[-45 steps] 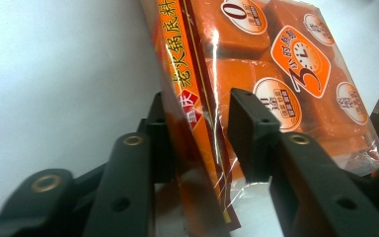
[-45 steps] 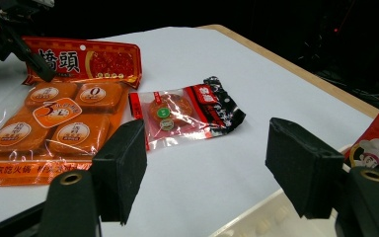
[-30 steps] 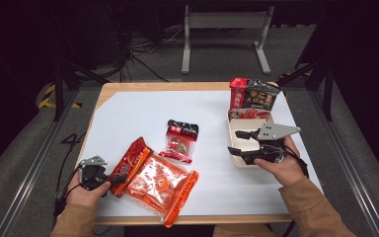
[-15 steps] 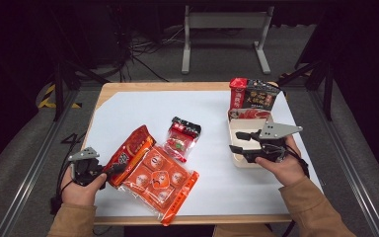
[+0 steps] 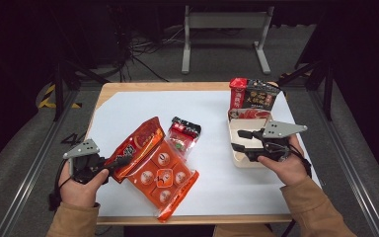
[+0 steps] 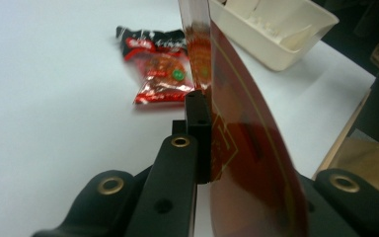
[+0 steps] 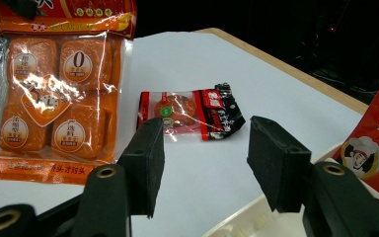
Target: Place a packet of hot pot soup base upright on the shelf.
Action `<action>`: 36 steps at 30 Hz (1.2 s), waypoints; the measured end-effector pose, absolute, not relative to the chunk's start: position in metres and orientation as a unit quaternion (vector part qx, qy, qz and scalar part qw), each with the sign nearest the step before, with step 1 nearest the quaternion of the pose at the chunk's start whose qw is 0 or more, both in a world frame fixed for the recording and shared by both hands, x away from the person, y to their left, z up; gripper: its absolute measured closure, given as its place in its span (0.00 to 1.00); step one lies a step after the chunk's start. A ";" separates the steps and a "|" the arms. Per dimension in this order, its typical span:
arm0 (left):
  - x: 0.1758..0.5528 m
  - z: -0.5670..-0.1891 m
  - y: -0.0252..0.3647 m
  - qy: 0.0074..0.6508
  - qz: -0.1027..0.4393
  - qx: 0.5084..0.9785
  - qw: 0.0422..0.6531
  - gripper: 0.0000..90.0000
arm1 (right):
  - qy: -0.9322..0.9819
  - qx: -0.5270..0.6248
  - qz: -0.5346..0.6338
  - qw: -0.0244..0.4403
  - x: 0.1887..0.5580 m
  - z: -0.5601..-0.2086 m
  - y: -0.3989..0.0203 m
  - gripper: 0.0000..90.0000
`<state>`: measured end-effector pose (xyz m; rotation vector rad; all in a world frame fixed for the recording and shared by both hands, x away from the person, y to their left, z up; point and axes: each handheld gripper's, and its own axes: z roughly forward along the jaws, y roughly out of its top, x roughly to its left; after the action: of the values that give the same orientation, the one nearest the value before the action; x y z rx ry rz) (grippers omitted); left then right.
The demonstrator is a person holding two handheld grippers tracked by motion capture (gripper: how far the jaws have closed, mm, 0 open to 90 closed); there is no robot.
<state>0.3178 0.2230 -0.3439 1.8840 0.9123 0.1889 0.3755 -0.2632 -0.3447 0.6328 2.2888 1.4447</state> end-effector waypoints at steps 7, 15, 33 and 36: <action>0.307 -0.321 0.208 0.341 0.114 0.787 0.501 1.00 | 0.807 0.227 0.514 0.181 0.376 -0.343 -0.265 0.54; 0.300 -0.301 0.193 0.309 0.127 0.795 0.506 1.00 | 0.804 0.226 0.520 0.179 0.376 -0.340 -0.265 0.54; 0.316 -0.277 0.177 0.252 0.127 0.794 0.539 1.00 | 0.804 0.209 0.531 0.167 0.378 -0.332 -0.252 0.53; 0.321 -0.276 0.172 0.241 0.123 0.795 0.542 1.00 | 0.807 0.198 0.533 0.160 0.380 -0.331 -0.243 0.51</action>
<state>0.3206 0.1723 -0.2762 1.8887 0.5714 0.2923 0.3800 -0.2430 -0.3310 0.5649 2.3070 1.5219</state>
